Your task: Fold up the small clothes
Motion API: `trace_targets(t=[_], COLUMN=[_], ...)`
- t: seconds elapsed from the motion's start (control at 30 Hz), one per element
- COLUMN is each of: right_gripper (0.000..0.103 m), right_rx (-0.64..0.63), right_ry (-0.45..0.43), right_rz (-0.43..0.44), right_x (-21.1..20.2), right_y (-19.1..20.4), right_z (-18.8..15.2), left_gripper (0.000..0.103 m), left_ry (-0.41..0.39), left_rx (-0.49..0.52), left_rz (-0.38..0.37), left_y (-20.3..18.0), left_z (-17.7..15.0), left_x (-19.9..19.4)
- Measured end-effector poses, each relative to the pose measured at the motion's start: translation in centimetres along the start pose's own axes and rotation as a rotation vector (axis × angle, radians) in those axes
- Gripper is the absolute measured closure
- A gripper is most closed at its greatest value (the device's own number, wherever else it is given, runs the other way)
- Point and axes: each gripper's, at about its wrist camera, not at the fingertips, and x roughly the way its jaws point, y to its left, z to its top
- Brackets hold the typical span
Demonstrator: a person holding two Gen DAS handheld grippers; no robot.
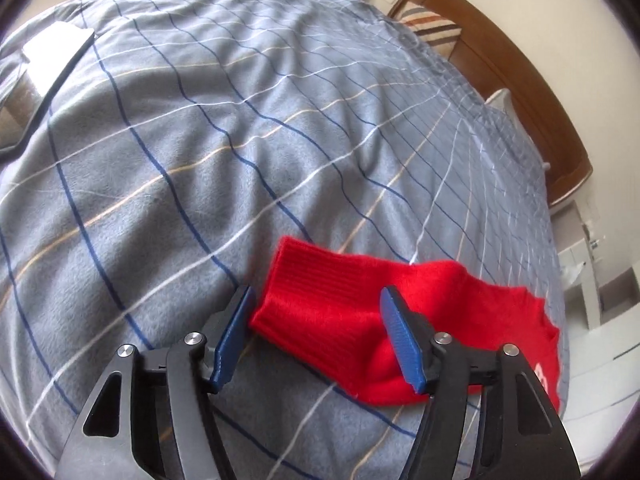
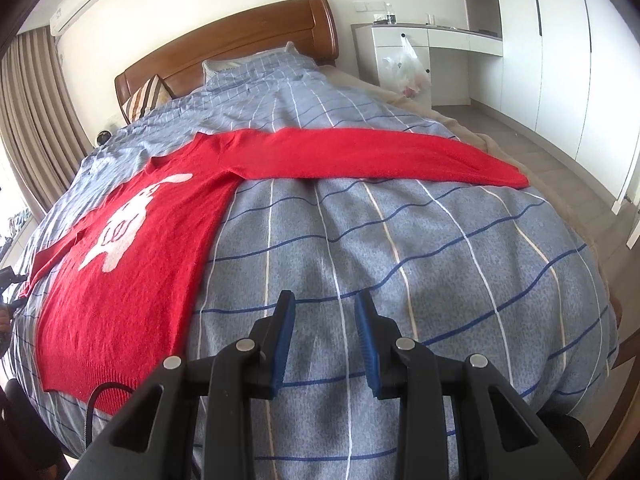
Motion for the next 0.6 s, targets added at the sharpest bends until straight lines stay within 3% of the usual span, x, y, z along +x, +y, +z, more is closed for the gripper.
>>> trace_targets(t=[0.03, 0.07, 0.1, 0.23, 0.3, 0.6], right_gripper=[0.072, 0.072, 0.072, 0.072, 0.072, 0.072], right_rx=[-0.005, -0.009, -0.011, -0.016, -0.012, 0.012], right_ry=[0.000, 0.001, 0.005, 0.008, 0.013, -0.001], right_rz=[-0.004, -0.008, -0.012, -0.032, -0.038, -0.044], right_x=[0.0, 0.1, 0.2, 0.5, 0.7, 0.6], right_y=[0.1, 0.2, 0.3, 0.5, 0.4, -0.2], right_z=[0.0, 0.0, 0.1, 0.0, 0.0, -0.1], left_gripper=[0.061, 0.100, 0.099, 0.099, 0.099, 0.096], left_ry=[0.017, 0.037, 0.042, -0.125, -0.122, -0.140], left_rx=[-0.008, 0.002, 0.019, 0.088, 0.082, 0.145], left_rz=[0.003, 0.014, 0.027, 0.195, 0.244, 0.289], left_y=[0.3, 0.3, 0.3, 0.1, 1.1, 1.5], left_z=[0.3, 0.6, 0.6, 0.3, 0.3, -0.5], left_x=[0.5, 1.0, 1.0, -1.7, -1.2, 0.1])
